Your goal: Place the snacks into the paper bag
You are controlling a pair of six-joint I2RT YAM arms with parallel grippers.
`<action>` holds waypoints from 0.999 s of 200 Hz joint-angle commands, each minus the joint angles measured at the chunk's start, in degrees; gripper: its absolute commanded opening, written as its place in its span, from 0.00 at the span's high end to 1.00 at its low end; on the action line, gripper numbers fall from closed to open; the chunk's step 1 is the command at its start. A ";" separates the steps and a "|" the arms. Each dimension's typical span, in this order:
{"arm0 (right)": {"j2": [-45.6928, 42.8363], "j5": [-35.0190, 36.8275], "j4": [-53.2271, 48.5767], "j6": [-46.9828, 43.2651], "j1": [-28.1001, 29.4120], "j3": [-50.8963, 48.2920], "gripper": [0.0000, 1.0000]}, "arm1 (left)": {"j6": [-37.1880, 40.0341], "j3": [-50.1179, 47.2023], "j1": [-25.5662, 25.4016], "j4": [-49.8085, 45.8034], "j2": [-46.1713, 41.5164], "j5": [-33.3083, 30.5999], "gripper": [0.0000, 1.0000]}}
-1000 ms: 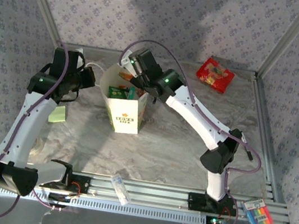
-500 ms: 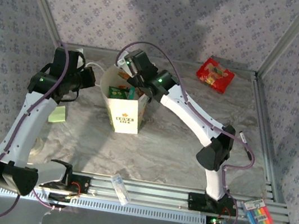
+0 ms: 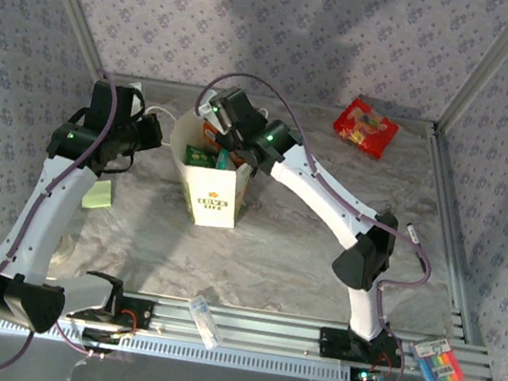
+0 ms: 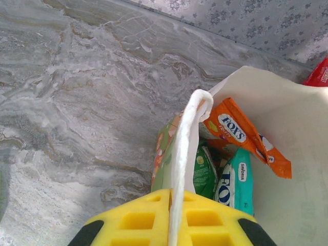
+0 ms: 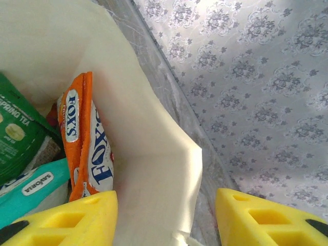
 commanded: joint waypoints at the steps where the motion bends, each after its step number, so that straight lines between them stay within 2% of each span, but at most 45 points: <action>1: -5.56 -2.06 -1.71 3.35 0.31 -0.89 0.45 | 0.64 1.18 0.39 1.03 -0.88 0.87 0.91; 39: -12.04 -3.94 -1.41 6.64 0.62 -2.80 0.45 | 0.38 1.57 0.41 1.12 -0.69 1.36 0.91; 96: -24.20 -5.83 4.79 9.67 -0.87 -13.27 0.34 | 0.29 1.86 0.39 0.99 -0.62 1.55 0.91; 144: -31.15 -3.90 5.75 13.45 -4.81 -21.10 0.30 | 0.29 2.02 0.39 0.79 -0.75 1.63 0.91; 200: -39.30 -1.66 7.29 22.48 -10.64 -33.97 0.29 | 0.68 2.62 0.39 -0.28 -0.46 1.56 0.91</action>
